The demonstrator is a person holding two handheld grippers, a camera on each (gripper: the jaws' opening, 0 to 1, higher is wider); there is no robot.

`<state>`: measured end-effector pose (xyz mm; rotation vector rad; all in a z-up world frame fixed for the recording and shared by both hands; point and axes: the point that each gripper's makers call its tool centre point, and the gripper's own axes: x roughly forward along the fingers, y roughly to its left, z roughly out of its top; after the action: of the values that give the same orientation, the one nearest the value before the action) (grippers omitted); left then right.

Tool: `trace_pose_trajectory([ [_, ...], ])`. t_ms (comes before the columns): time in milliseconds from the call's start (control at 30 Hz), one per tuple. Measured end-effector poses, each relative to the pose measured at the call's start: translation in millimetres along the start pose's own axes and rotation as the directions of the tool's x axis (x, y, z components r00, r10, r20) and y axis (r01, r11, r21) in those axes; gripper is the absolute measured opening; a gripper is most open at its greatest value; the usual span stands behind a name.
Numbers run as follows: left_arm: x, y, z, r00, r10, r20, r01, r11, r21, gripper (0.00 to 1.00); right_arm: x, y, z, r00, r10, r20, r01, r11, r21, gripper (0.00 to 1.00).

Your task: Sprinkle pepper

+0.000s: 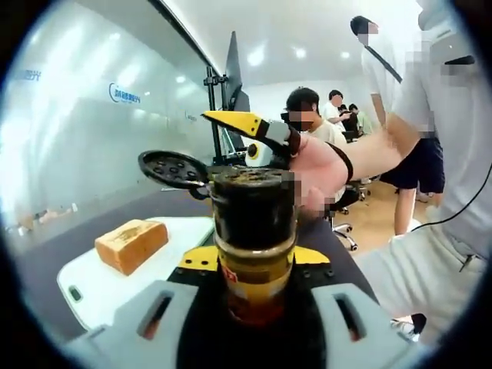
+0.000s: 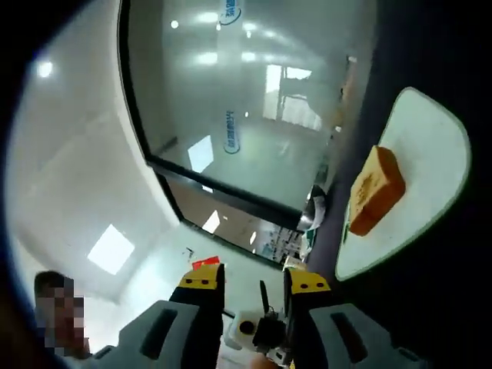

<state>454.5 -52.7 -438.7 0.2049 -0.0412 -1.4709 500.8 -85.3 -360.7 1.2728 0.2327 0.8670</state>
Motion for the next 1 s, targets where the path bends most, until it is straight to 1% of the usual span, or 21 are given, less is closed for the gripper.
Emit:
trace_pose_trajectory([
  [33, -0.5, 1.6, -0.6, 1.0, 0.002, 0.0, -0.002, 1.0, -0.003, 0.23, -4.5, 0.4, 2.5, 1.0, 0.004, 0.019, -0.004, 1.0, 0.003, 0.26],
  [67, -0.4, 1.5, -0.5, 1.0, 0.006, 0.0, -0.006, 1.0, -0.008, 0.23, -9.3, -0.8, 1.4, 1.0, 0.001, 0.015, -0.001, 1.0, 0.002, 0.26],
  [100, -0.5, 1.5, -0.2, 1.0, 0.008, 0.0, -0.008, 1.0, -0.007, 0.23, -13.8, -2.3, 3.6, 0.999, -0.007, 0.033, 0.007, 1.0, 0.004, 0.26],
  [167, 0.1, 0.2, 0.3, 1.0, 0.01, 0.0, -0.01, 1.0, -0.004, 0.24, -19.1, -1.9, 6.0, 0.999, -0.003, 0.049, 0.002, 1.0, 0.021, 0.26],
  [267, 0.6, -2.5, 0.6, 1.0, 0.006, -0.002, -0.006, 1.0, 0.001, 0.24, -26.5, 1.3, 4.5, 0.998, -0.001, 0.068, -0.001, 0.999, 0.035, 0.26],
  [333, -0.3, -1.9, 0.4, 1.0, 0.004, -0.003, -0.004, 1.0, 0.0, 0.24, -30.4, 3.6, 5.8, 0.996, 0.007, 0.087, -0.01, 0.999, 0.032, 0.26],
  [367, -1.6, -0.9, 0.8, 1.0, 0.003, 0.0, -0.003, 1.0, -0.002, 0.24, -31.7, 6.7, 8.4, 0.994, 0.024, 0.11, -0.025, 1.0, 0.007, 0.26],
  [400, -3.5, 1.2, 1.9, 1.0, 0.003, 0.008, -0.003, 1.0, -0.011, 0.25, -33.6, 9.1, 7.0, 0.993, 0.029, 0.112, -0.028, 1.0, -0.01, 0.26],
  [433, -5.7, 1.4, 5.1, 1.0, -0.008, 0.029, 0.009, 0.999, -0.04, 0.25, -35.1, 10.9, 5.6, 0.993, 0.03, 0.111, -0.028, 0.999, -0.018, 0.26],
  [467, -8.1, 4.1, 6.1, 0.999, -0.004, 0.033, 0.006, 0.999, -0.047, 0.25, -36.1, 11.6, 5.1, 0.994, 0.035, 0.106, -0.034, 0.999, -0.019, 0.25],
  [533, -10.4, 3.6, 17.0, 0.996, -0.008, 0.089, 0.015, 0.997, -0.079, 0.27, -38.3, 12.2, 3.8, 0.993, 0.046, 0.106, -0.045, 0.999, -0.01, 0.25],
  [567, -12.1, 4.0, 23.3, 0.992, -0.014, 0.122, 0.027, 0.994, -0.104, 0.29, -39.2, 10.9, 2.5, 0.994, 0.043, 0.105, -0.043, 0.999, -0.003, 0.25],
  [633, -15.7, 6.4, 30.3, 0.988, -0.017, 0.156, 0.032, 0.995, -0.099, 0.36, -42.5, 9.4, 0.7, 0.992, 0.045, 0.114, -0.045, 0.999, 0.003, 0.25],
  [667, -15.8, 5.8, 30.3, 0.988, -0.02, 0.153, 0.036, 0.994, -0.101, 0.38, -43.8, 7.3, -1.2, 0.993, 0.041, 0.112, -0.043, 0.999, 0.014, 0.25],
  [733, -15.4, 3.3, 29.6, 0.988, -0.035, 0.147, 0.05, 0.994, -0.098, 0.38, -46.5, 3.4, -4.4, 0.993, 0.029, 0.112, -0.031, 0.999, 0.018, 0.25],
  [800, -14.4, -2.8, 34.0, 0.985, -0.055, 0.16, 0.073, 0.992, -0.105, 0.37, -48.6, -1.1, -6.3, 0.993, 0.02, 0.113, -0.023, 0.999, 0.029, 0.25],
  [833, -15.0, -4.4, 37.5, 0.982, -0.063, 0.177, 0.082, 0.991, -0.104, 0.36, -49.8, -3.0, -7.0, 0.993, 0.017, 0.115, -0.021, 0.999, 0.033, 0.25],
  [1000, -16.0, 0.0, 36.7, 0.983, -0.053, 0.177, 0.074, 0.991, -0.114, 0.33, -50.7, -6.0, -5.1, 0.991, 0.011, 0.132, -0.017, 0.999, 0.042, 0.25],
])
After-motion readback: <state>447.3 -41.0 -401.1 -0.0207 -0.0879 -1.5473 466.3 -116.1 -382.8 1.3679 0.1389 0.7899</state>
